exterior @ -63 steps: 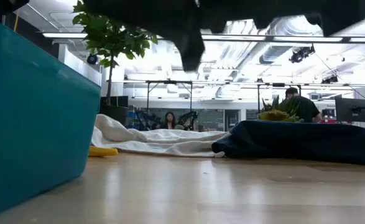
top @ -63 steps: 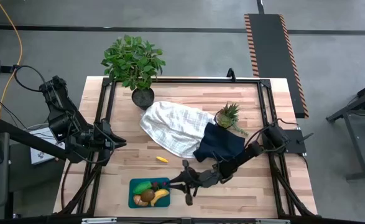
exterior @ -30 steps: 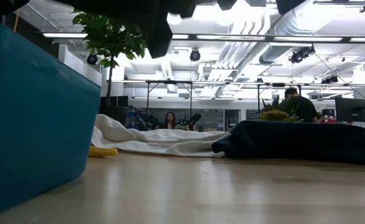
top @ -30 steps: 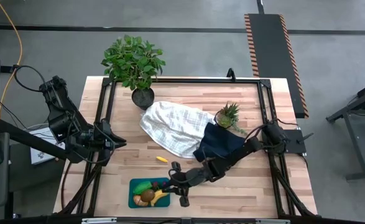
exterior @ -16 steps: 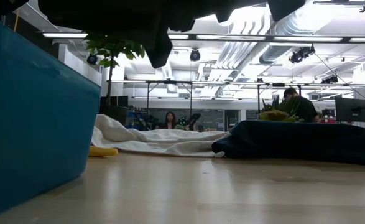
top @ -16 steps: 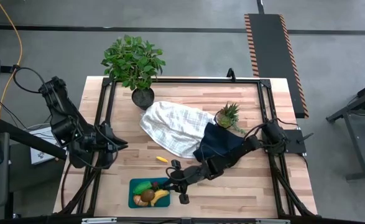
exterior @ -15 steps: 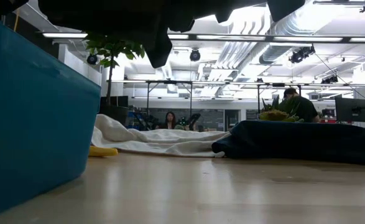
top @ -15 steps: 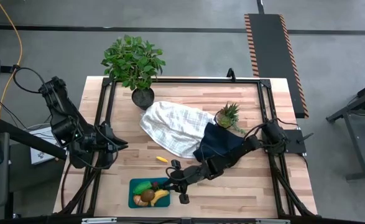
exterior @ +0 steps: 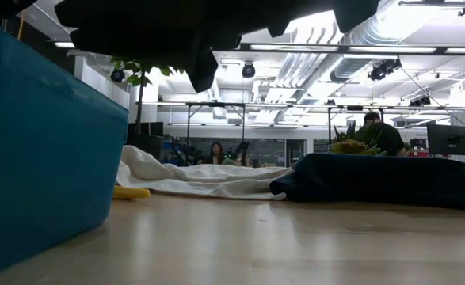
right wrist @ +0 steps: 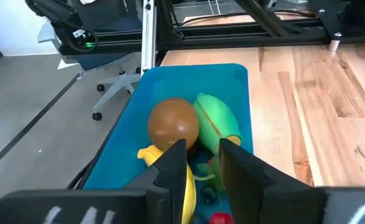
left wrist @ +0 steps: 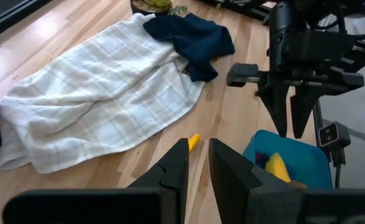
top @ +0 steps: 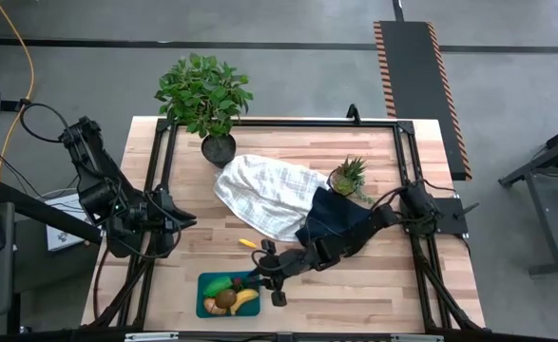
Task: Pick and placing Produce into tupperware
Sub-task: Put the yellow corn into the bin
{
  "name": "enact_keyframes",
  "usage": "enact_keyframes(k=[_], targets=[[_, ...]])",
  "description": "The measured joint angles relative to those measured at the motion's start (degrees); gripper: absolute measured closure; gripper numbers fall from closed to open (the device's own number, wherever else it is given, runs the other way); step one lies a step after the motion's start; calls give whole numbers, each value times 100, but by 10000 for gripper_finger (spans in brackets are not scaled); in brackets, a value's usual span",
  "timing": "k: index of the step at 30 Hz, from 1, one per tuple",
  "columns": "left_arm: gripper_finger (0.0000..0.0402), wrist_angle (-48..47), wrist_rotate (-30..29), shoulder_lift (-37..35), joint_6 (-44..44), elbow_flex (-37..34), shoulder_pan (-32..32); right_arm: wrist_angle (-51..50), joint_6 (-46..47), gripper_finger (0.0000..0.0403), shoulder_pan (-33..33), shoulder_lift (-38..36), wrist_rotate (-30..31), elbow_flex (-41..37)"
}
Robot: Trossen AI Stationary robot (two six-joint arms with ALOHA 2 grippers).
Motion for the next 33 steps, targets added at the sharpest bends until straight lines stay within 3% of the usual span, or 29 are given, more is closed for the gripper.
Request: enact_keyframes(k=[5,12,16,20,26,33], targets=[[348,-14,148,0,0,0,0,157,103,316,-32,0,89,0],[348,1,428,0,42,0,0,1914,952,316,-35,-83,446,0],[348,314,419,0,17,0,4,2275,1277,316,-48,-466,939,0],[348,1093,337,25,469,0,4,2194,1124,316,-189,-1172,644,-2],[348,2196,372,24,1331,0,125,559,1065,316,-555,-2567,-527,7],[348,2706,2450,154,1928,110,1456,-1901,971,316,-474,-3782,-400,6]])
